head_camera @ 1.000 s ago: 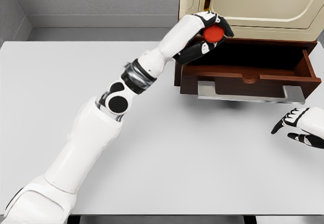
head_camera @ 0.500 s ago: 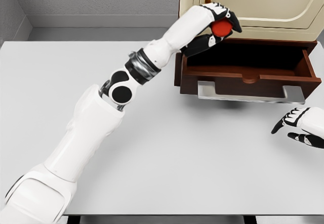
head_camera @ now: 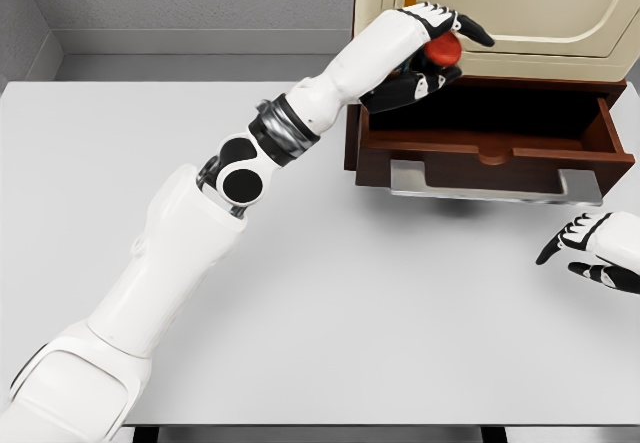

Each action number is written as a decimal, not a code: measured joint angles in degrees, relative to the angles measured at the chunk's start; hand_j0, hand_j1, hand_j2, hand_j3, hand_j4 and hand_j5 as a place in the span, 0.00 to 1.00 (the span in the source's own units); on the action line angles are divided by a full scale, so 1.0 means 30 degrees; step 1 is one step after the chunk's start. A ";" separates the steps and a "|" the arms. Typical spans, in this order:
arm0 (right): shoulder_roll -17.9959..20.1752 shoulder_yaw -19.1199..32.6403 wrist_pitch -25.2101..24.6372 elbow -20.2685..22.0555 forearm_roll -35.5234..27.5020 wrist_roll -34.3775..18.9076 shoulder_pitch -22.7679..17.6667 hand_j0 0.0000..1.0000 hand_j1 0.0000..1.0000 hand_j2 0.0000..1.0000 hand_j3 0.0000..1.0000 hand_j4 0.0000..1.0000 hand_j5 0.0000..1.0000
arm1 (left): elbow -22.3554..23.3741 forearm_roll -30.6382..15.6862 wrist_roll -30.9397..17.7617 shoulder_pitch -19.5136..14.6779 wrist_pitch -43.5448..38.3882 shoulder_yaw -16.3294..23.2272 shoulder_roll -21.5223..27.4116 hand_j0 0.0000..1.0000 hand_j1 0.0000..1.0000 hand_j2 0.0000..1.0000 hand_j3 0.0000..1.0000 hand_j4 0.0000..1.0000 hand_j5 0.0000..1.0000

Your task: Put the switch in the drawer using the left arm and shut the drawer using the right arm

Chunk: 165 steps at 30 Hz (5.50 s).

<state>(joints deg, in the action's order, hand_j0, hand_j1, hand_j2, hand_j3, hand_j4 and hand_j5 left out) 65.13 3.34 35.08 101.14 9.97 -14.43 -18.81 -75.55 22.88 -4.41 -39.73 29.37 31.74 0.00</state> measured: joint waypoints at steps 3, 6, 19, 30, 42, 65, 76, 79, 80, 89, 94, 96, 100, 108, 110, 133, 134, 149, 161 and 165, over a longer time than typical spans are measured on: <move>-0.0001 0.0000 0.0000 0.0000 0.0000 0.0000 0.0029 0.57 0.57 0.57 0.57 0.57 0.57 | -0.0046 0.0016 0.0001 0.0000 0.0000 0.0005 0.0000 0.63 0.63 0.63 0.63 0.63 0.63; -0.0001 0.0000 0.0000 0.0000 0.0001 0.0000 0.0029 0.57 0.57 0.57 0.57 0.57 0.57 | -0.0074 0.0022 -0.0002 0.0000 0.0000 0.0007 0.0000 0.63 0.63 0.63 0.63 0.63 0.63; -0.0218 -0.0006 -0.0001 0.0000 -0.0021 0.0001 0.0292 0.57 0.57 0.57 0.57 0.57 0.57 | -0.5351 -0.0162 0.0014 0.2051 0.0603 0.0107 0.2958 1.00 1.00 1.00 1.00 1.00 1.00; -0.0918 -0.0099 0.0011 -0.0079 0.0242 -0.0040 0.0937 0.57 0.57 0.57 0.57 0.57 0.57 | -0.7692 -0.0603 0.0096 0.6181 0.1852 -0.6518 1.1601 1.00 1.00 1.00 1.00 1.00 1.00; -0.1526 -0.0242 0.0121 -0.0823 0.1162 -0.0129 0.1757 0.57 0.57 0.57 0.57 0.57 0.57 | -0.1672 0.1347 -0.0786 0.9726 0.1887 -0.8796 1.4721 1.00 1.00 1.00 1.00 1.00 1.00; -0.1555 -0.1371 0.0004 -0.0899 0.0722 -0.0022 0.1992 0.58 0.58 0.58 0.58 0.58 0.58 | -0.3956 0.0273 -0.2228 1.0459 0.1896 -0.8820 1.4767 1.00 1.00 1.00 1.00 1.00 1.00; -0.1700 -0.0169 0.0102 0.0013 0.0939 -0.0148 0.1640 0.62 0.62 0.62 0.62 0.62 0.62 | -0.4190 0.0271 -0.2579 1.0459 0.1899 -0.8837 1.4642 1.00 1.00 1.00 1.00 1.00 1.00; -0.1754 0.0090 0.0306 0.0071 0.1524 -0.0372 0.1640 0.62 0.62 0.62 0.62 0.62 0.62 | -0.4201 0.0269 -0.2600 1.0488 0.1902 -0.8824 1.4629 1.00 1.00 1.00 1.00 1.00 1.00; -0.1769 0.0152 0.0346 0.0081 0.1629 -0.0422 0.1640 0.62 0.62 0.62 0.62 0.62 0.62 | -0.4223 0.0271 -0.2603 1.0488 0.1902 -0.8822 1.4623 1.00 1.00 1.00 1.00 1.00 1.00; -0.1934 0.0232 0.0471 -0.0004 0.2173 -0.0627 0.1962 0.62 0.62 0.62 0.62 0.62 0.62 | -0.4600 0.0270 -0.2637 1.0517 0.1902 -0.8825 1.4596 1.00 1.00 1.00 1.00 1.00 1.00; -0.2165 0.0198 0.0438 -0.0081 0.2306 -0.0633 0.2138 0.62 0.62 0.62 0.62 0.62 0.62 | -0.4622 0.0272 -0.2640 1.0518 0.1902 -0.8832 1.4596 1.00 1.00 1.00 1.00 1.00 1.00; -0.2059 0.0247 0.0316 -0.0063 0.1861 -0.0453 0.1817 0.63 0.63 0.63 0.63 0.63 0.63 | -0.4625 0.0273 -0.2641 1.0518 0.1901 -0.8833 1.4596 1.00 1.00 1.00 1.00 1.00 1.00; -0.1854 0.0314 0.0169 -0.0017 0.1424 -0.0277 0.1523 0.64 0.64 0.64 0.64 0.64 0.64 | -0.4573 0.0274 -0.2642 1.0518 0.1900 -0.8839 1.4599 1.00 1.00 1.00 1.00 1.00 1.00; -0.2025 0.0191 0.0159 -0.0279 0.1117 -0.0181 0.1670 0.64 0.64 0.64 0.64 0.64 0.64 | -0.4433 0.0320 -0.2642 1.0518 0.1902 -0.8838 1.4594 1.00 1.00 1.00 1.00 1.00 1.00; -0.2093 0.0218 0.0111 -0.0433 0.1123 -0.0124 0.1670 0.64 0.64 0.64 0.64 0.64 0.64 | -0.4425 0.0326 -0.2642 1.0518 0.1902 -0.8846 1.4595 1.00 1.00 1.00 1.00 1.00 1.00; -0.1936 -0.0229 0.0114 -0.0041 0.2413 -0.0996 0.2636 0.64 0.64 0.64 0.64 0.64 0.64 | -0.4379 0.0327 -0.2642 1.0517 0.1898 -0.8885 1.4599 1.00 1.00 1.00 1.00 1.00 1.00; -0.1968 -0.0239 0.0212 -0.0069 0.2895 -0.1157 0.2871 0.64 0.64 0.64 0.64 0.64 0.64 | -0.4322 0.0326 -0.2642 1.0488 0.1898 -0.8895 1.4599 1.00 1.00 1.00 1.00 1.00 1.00; -0.1970 -0.0530 0.0114 -0.0122 0.2404 -0.1146 0.2988 0.65 0.65 0.65 0.65 0.65 0.65 | -0.4067 0.0330 -0.2642 1.0488 0.1898 -0.8910 1.4599 1.00 1.00 1.00 1.00 1.00 1.00; -0.1990 -0.0726 0.0007 -0.0889 0.1872 -0.0996 0.3223 0.65 0.65 0.65 0.65 0.65 0.65 | -0.4048 0.0331 -0.2642 1.0488 0.1898 -0.8905 1.4599 1.00 1.00 1.00 1.00 1.00 1.00; -0.2062 -0.0731 0.0005 -0.1202 0.1853 -0.0996 0.3457 0.65 0.65 0.65 0.65 0.65 0.65 | -0.4068 0.0331 -0.2642 1.0488 0.1898 -0.8906 1.4599 1.00 1.00 1.00 1.00 1.00 1.00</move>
<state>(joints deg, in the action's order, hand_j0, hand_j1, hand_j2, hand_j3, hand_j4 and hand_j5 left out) 58.94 1.14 35.10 97.54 15.53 -17.42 -8.44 -87.76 23.87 -12.34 -8.26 35.07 5.03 43.80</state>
